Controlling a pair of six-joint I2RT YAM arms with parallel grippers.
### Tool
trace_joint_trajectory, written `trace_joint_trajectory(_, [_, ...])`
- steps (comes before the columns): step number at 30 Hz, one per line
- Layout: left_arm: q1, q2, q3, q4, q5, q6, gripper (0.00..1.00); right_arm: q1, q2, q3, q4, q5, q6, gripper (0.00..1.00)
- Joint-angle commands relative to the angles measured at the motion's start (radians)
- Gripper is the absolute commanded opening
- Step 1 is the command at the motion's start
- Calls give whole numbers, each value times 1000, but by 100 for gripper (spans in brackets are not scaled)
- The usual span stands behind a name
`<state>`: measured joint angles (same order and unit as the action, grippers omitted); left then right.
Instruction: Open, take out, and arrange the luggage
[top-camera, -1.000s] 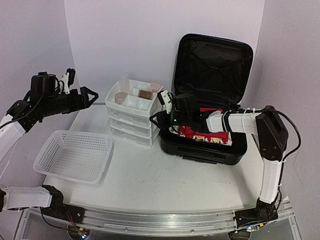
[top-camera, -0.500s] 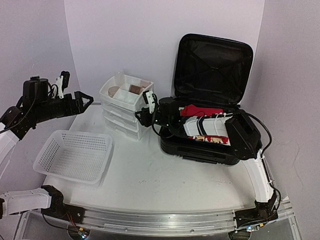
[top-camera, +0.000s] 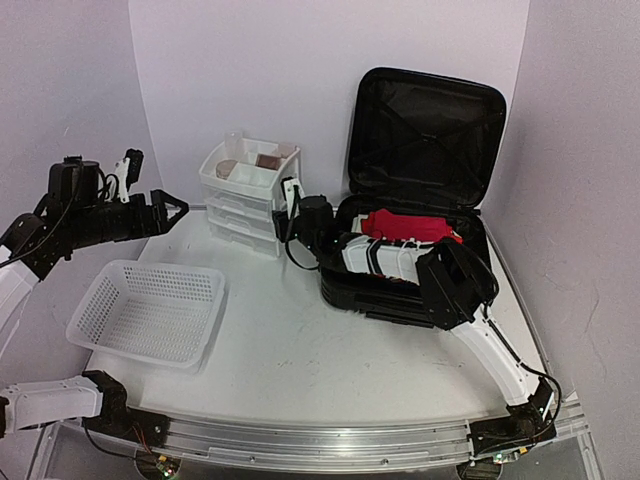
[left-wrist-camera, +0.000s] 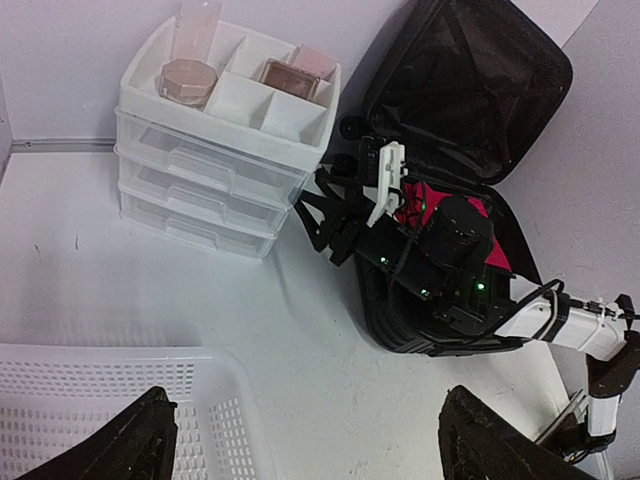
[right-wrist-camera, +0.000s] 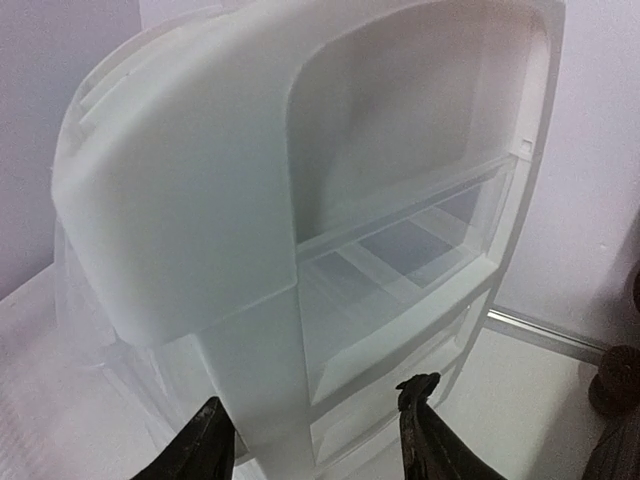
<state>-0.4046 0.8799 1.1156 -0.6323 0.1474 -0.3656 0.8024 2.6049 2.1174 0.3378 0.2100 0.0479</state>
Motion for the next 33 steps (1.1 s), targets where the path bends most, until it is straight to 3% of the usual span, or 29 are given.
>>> trace_joint_trajectory(1, [4, 7, 1, 11, 40, -5, 91, -26, 99, 180, -75, 153, -37, 54])
trace_joint_trajectory(9, [4, 19, -30, -9, 97, -26, 91, -68, 234, 421, -139, 223, -28, 56])
trace_joint_trajectory(14, [3, 88, -65, -76, 85, -35, 91, -80, 181, 392, -157, 158, -39, 71])
trace_joint_trajectory(23, [4, 241, -124, -112, 21, -64, 90, -74, -353, -64, -430, -127, 66, 97])
trace_joint_trajectory(28, [4, 336, -152, -71, 25, -81, 90, -102, -674, -369, -545, -193, 30, 98])
trace_joint_trajectory(33, [2, 412, -180, 5, 97, -133, 86, -188, -869, -595, -693, -236, 93, 98])
